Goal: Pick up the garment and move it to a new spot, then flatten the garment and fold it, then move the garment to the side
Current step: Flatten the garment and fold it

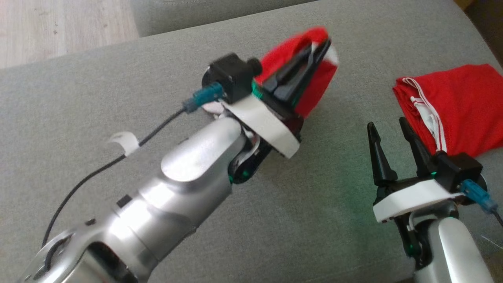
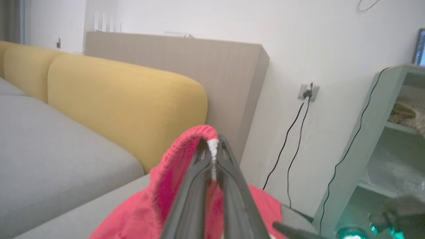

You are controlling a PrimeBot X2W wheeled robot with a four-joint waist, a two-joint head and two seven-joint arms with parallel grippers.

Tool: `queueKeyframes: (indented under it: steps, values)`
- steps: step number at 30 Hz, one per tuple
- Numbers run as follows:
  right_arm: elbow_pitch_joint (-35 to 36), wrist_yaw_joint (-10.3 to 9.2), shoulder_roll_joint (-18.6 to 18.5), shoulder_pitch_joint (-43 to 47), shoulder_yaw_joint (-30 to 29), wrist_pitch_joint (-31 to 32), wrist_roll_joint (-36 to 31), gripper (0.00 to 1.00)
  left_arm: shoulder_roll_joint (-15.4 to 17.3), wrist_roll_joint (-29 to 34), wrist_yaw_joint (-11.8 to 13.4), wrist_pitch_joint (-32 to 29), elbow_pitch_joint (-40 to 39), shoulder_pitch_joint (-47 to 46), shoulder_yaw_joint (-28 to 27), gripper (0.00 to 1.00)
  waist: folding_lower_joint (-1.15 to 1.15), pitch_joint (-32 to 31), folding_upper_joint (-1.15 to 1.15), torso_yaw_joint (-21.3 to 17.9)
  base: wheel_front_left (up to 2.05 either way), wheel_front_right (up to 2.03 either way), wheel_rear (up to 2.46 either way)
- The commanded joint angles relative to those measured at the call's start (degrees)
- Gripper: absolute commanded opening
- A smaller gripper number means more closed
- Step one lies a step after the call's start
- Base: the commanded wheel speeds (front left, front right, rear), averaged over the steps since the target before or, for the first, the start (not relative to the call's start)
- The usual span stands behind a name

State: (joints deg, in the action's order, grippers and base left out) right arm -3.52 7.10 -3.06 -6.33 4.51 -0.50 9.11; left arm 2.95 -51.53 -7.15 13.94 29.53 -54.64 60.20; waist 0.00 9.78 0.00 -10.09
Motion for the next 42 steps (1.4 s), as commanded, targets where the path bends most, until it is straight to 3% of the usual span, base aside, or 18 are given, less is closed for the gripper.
queueKeyframes:
  steps: [1,7,11,18,22,27,34,38,40,41,42]
  values:
    - [2.15,0.39,0.16,-0.89,1.31,-0.01,0.55,1.00,-0.01,-1.21,-0.34,0.84,-3.38,-1.37,-3.66,0.00,0.00,0.16,0.00,0.06,0.00,0.00,0.00]
    - [3.06,0.39,0.17,-0.61,0.08,-0.11,0.65,1.00,1.51,-2.91,0.06,1.03,-5.32,6.25,-6.49,0.00,0.00,1.54,0.00,1.78,0.00,0.00,0.00]
    - [3.34,0.39,0.17,-0.73,-0.22,-0.21,0.91,1.00,6.93,-4.03,1.48,1.04,-5.95,15.21,-10.95,0.00,0.00,2.16,0.00,3.86,0.00,0.00,0.00]
    - [3.39,0.39,0.18,-0.99,0.25,-0.10,1.16,1.00,18.84,0.12,8.43,1.05,-7.06,27.47,-17.27,0.00,0.00,1.50,0.00,6.84,0.00,0.00,0.00]
    - [3.37,0.39,0.18,-0.98,0.21,0.06,1.17,1.00,23.07,4.04,12.67,1.05,-6.76,31.17,-19.40,0.00,0.00,0.97,0.00,7.52,0.00,0.00,0.00]
    - [3.19,0.39,0.18,-1.10,0.46,0.27,1.27,1.00,23.69,6.65,16.26,1.06,-6.14,33.22,-21.67,0.00,0.00,0.60,0.00,7.44,0.00,0.00,0.00]
    - [3.03,0.39,0.18,-0.58,0.59,0.33,1.57,1.00,21.64,8.27,20.28,1.06,-3.92,35.13,-24.90,0.00,0.00,-0.17,0.00,6.86,0.00,0.00,0.00]
    - [2.97,0.39,0.18,-0.45,0.53,0.43,1.60,1.00,20.46,8.12,25.14,1.06,-0.81,35.86,-28.38,0.00,0.00,-0.79,0.00,6.60,0.00,0.00,0.00]
    - [2.89,0.39,0.18,-0.35,0.56,0.59,1.62,1.00,19.63,9.38,24.80,1.06,-0.68,35.85,-28.89,0.00,0.00,-1.26,0.00,6.54,0.00,0.00,0.00]
    - [2.86,0.39,0.18,-0.28,0.57,0.63,1.62,1.00,19.42,9.77,24.45,1.06,-0.49,35.86,-28.75,0.09,0.00,-1.42,0.00,6.55,0.00,0.00,0.00]
    - [2.80,0.39,0.18,-0.21,0.59,0.67,1.60,1.00,19.06,9.91,24.02,1.06,-0.30,35.85,-28.70,0.29,0.00,-1.62,0.00,6.57,0.00,0.00,0.00]
